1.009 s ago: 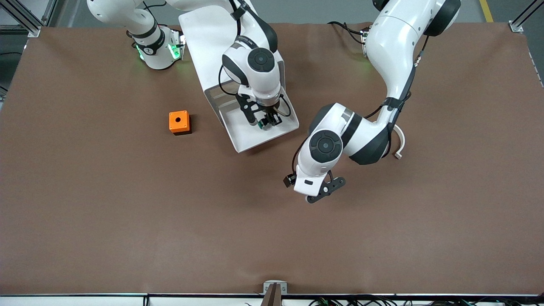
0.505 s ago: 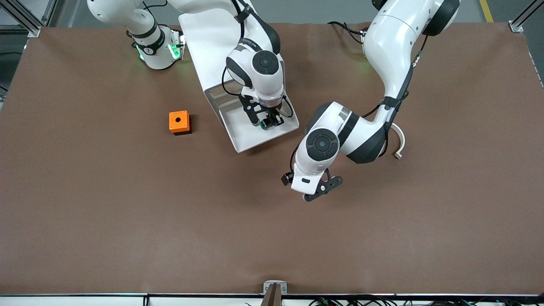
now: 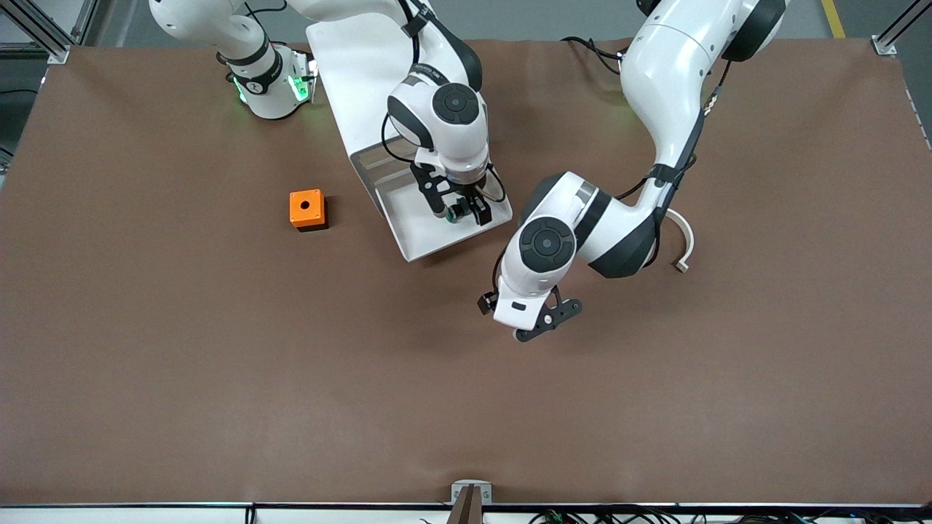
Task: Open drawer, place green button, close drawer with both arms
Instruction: 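Open the right gripper and release the button in the drawer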
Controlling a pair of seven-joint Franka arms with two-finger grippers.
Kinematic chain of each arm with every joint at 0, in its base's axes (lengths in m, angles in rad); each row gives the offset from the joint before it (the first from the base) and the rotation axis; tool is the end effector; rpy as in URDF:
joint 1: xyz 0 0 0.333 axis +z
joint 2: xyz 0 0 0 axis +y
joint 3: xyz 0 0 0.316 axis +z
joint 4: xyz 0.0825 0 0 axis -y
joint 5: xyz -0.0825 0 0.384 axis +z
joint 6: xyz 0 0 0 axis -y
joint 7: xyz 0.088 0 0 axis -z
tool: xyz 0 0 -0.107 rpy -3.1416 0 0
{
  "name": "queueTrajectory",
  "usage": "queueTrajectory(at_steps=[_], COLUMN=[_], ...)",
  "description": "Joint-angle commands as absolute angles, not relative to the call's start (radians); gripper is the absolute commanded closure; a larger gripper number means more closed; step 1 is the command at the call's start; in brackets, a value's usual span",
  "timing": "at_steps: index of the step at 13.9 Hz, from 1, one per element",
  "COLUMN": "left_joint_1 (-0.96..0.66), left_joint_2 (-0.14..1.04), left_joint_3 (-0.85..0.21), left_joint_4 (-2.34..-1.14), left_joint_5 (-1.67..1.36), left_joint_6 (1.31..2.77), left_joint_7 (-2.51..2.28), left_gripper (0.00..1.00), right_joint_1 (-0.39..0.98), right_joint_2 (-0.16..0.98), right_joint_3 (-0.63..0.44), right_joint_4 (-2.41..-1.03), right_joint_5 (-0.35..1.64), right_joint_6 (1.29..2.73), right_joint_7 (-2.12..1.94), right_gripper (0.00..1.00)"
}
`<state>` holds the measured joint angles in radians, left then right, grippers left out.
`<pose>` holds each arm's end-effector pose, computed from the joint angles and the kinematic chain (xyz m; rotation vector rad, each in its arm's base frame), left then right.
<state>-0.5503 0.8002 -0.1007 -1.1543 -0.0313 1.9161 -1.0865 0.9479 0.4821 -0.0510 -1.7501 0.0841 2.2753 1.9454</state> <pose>0.6124 -0.4417 0.3185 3.0111 0.7301 -0.1555 0.4115 0.5236 0.3012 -2.6392 1.6095 0.0537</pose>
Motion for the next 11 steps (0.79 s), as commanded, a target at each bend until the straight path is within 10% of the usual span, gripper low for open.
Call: queueTrajectory(at_steps=[1,11], left_joint_1=[-0.551,-0.584], left_joint_2=[0.775,0.804], left_joint_3=[-0.115,-0.127], left_joint_4=[-1.186,-1.192], left_joint_5=[-0.029,-0.028], left_joint_6=[1.931,1.947], left_joint_7=[-1.081,-1.097], left_gripper=[0.0,0.0], right_joint_1=[0.907,0.62], right_joint_2=[0.494,0.419], right_joint_3=[-0.051,-0.058], right_joint_4=[-1.675,-1.559], right_joint_5=[0.074,0.072], right_joint_6=[2.197,1.889], right_joint_7=[1.855,1.144], right_gripper=[0.0,0.0])
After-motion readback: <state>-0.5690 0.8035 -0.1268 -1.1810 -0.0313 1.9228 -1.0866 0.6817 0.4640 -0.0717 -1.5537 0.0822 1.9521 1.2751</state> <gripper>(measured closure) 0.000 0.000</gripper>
